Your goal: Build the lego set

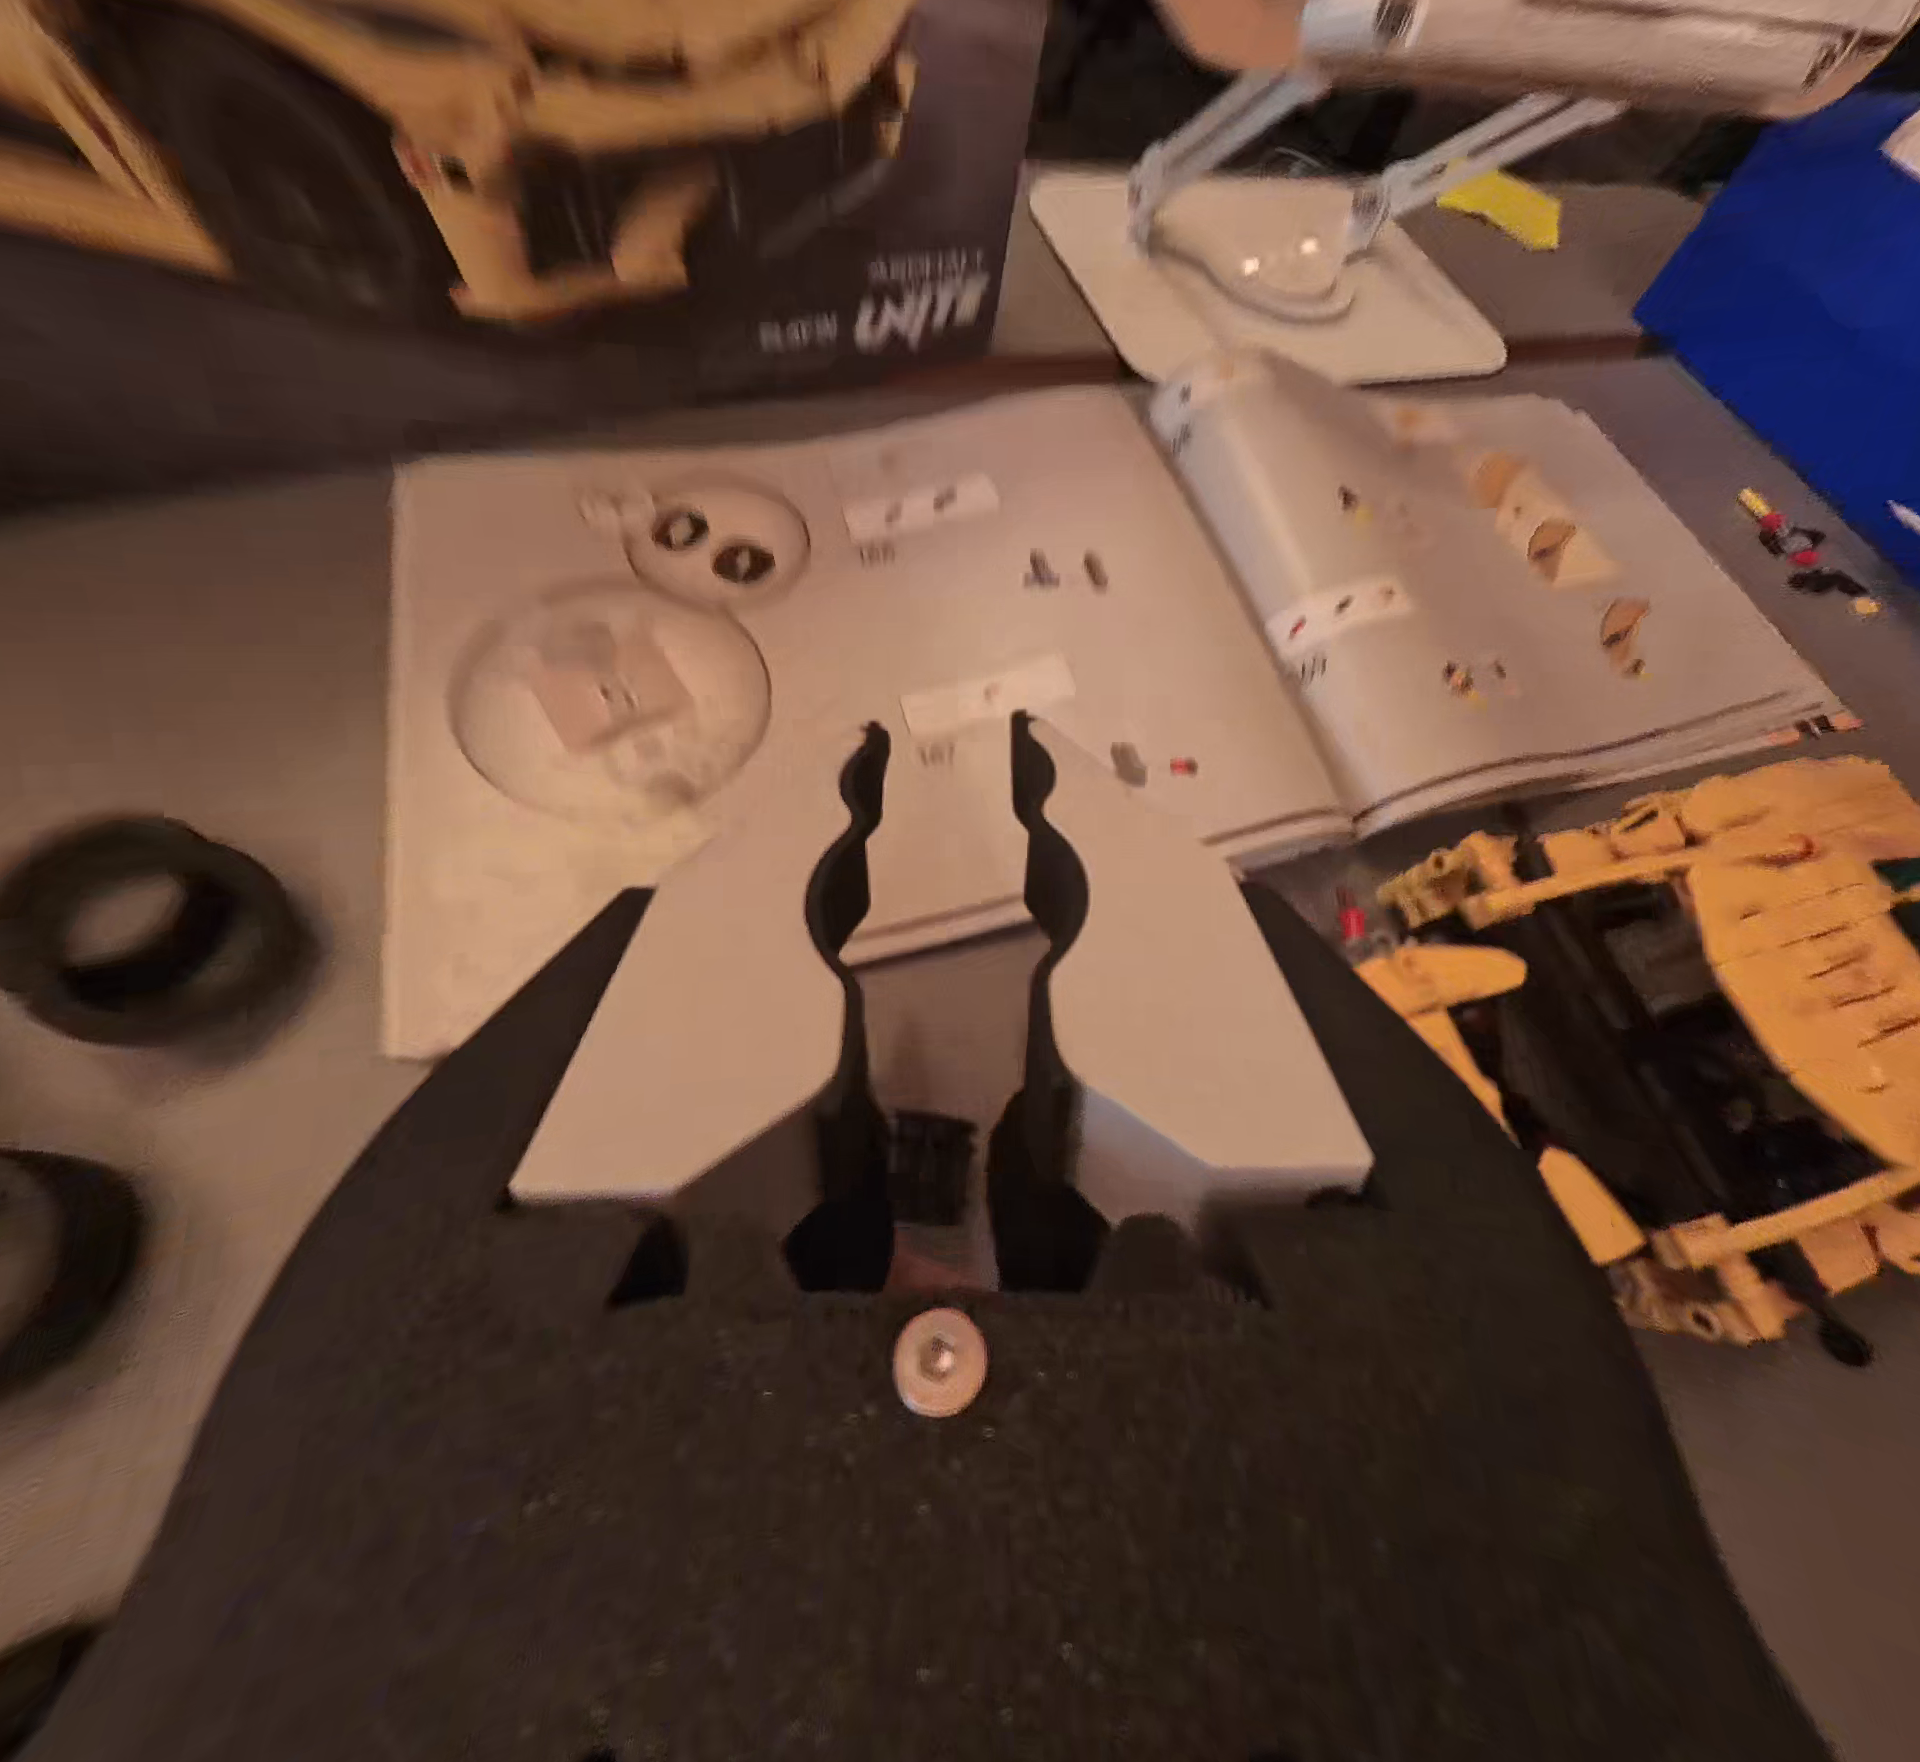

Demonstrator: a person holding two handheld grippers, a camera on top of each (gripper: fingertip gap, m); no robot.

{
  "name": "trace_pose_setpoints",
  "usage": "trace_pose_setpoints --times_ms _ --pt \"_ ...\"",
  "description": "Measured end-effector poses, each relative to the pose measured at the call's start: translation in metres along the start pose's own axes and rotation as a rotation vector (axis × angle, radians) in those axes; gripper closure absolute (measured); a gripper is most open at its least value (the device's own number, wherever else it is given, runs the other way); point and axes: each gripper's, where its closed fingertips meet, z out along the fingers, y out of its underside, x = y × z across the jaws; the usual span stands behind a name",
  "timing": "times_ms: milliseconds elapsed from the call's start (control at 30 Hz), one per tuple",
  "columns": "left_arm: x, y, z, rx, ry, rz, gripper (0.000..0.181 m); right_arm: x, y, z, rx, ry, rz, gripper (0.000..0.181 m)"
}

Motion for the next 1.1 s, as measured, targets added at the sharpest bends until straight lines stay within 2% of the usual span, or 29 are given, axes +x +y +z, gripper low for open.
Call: trace_pose_setpoints --times_ms 67,167,367,467,533,567,700,833,1000,1100 --pt "0.002 0.021 0.005 -0.037 0.076 -0.054 0.158 0.007 0.014 -0.004 -0.003 0.029 0.025 0.151" --pt "0.006 0.008 0.002 0.007 0.132 -0.048 0.158 0.011 0.024 -0.003 -0.026 0.023 0.059 0.153" --pt "0.017 0.006 0.000 0.030 0.152 0.027 0.158 0.012 0.047 0.002 -0.133 0.034 0.024 0.151" --pt "0.044 0.022 -0.008 -0.059 0.299 0.053 0.151 -0.007 0.050 -0.010 -0.172 -0.129 0.067 0.140" --pt "0.068 0.043 -0.019 -0.187 0.426 0.093 0.128 -0.013 0.048 -0.024 -0.192 -0.187 0.061 0.130" --pt "0.074 0.049 -0.022 -0.220 0.443 0.096 0.124 -0.016 0.049 -0.030 -0.198 -0.206 0.029 0.123" --pt "0.083 0.069 -0.020 -0.319 0.464 0.100 0.124 -0.015 0.070 -0.046 -0.297 -0.253 0.025 0.109" --pt "0.093 0.091 -0.014 -0.436 0.512 0.060 0.124 -0.019 0.097 -0.060 -0.453 -0.323 0.144 0.110" --pt "0.094 0.093 -0.015 -0.442 0.502 0.052 0.123 -0.033 0.119 -0.068 -0.562 -0.382 0.173 0.104" --pt "0.096 0.096 -0.020 -0.465 0.519 0.058 0.123 -0.033 0.119 -0.064 -0.553 -0.381 0.173 0.102"
